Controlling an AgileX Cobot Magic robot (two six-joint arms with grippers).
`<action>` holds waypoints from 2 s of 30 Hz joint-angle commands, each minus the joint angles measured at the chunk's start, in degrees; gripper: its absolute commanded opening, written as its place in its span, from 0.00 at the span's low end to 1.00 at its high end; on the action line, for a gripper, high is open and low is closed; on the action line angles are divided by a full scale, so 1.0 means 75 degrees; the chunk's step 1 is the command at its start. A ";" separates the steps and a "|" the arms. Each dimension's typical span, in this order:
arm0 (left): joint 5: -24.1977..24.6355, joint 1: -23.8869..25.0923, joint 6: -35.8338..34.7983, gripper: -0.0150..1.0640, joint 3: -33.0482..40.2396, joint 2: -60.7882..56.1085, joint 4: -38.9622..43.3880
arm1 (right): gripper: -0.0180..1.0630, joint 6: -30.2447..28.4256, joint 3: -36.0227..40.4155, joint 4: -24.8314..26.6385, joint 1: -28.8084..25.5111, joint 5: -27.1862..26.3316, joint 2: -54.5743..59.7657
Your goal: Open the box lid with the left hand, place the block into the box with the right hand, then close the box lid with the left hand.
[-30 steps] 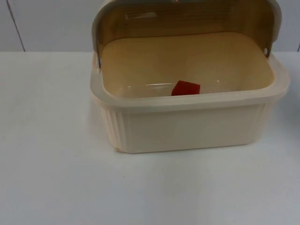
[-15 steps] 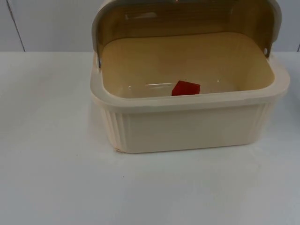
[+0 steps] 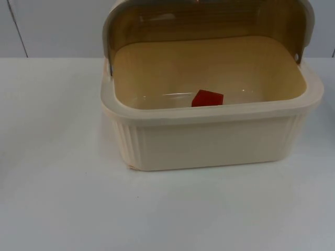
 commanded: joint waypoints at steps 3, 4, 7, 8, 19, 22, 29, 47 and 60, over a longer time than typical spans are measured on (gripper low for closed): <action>-0.0023 -0.0043 0.0111 0.02 -0.0071 -0.0001 -0.0406 | 0.88 -0.0068 -0.0042 -0.0055 -0.0043 -0.0111 -0.0058; -0.0004 -0.0043 0.0125 0.01 -0.0071 -0.0001 -0.0475 | 0.88 -0.0068 -0.0042 -0.0055 -0.0043 -0.0127 -0.0058; 0.0348 -0.0043 0.0286 0.01 -0.0071 -0.0001 -0.0813 | 0.88 -0.0068 -0.0042 -0.0055 -0.0043 -0.0144 -0.0058; 0.0467 -0.0043 0.0495 0.01 -0.0071 0.0019 -0.1105 | 0.88 -0.0068 -0.0042 -0.0055 -0.0043 -0.0144 -0.0058; 0.0714 0.0073 0.2712 0.01 -0.0071 0.0574 -0.3060 | 0.88 -0.0068 -0.0042 -0.0055 -0.0043 -0.0179 -0.0058; 0.0505 0.0148 0.2712 0.01 -0.0071 0.0698 -0.3046 | 0.88 -0.0068 -0.0042 -0.0055 -0.0043 -0.0179 -0.0058; 0.0053 0.0232 0.2558 0.01 -0.0071 0.0735 -0.3157 | 0.88 -0.0068 -0.0042 -0.0055 -0.0043 -0.0196 -0.0058; 0.1706 0.0124 0.1655 0.01 -0.0054 0.0841 -0.2476 | 0.88 -0.0029 -0.0042 -0.0055 -0.0043 -0.0257 -0.0058; 0.0837 -0.0473 0.1321 0.01 0.0408 0.0730 -0.1716 | 0.88 -0.0029 -0.0042 -0.0204 -0.0043 -0.0257 -0.0447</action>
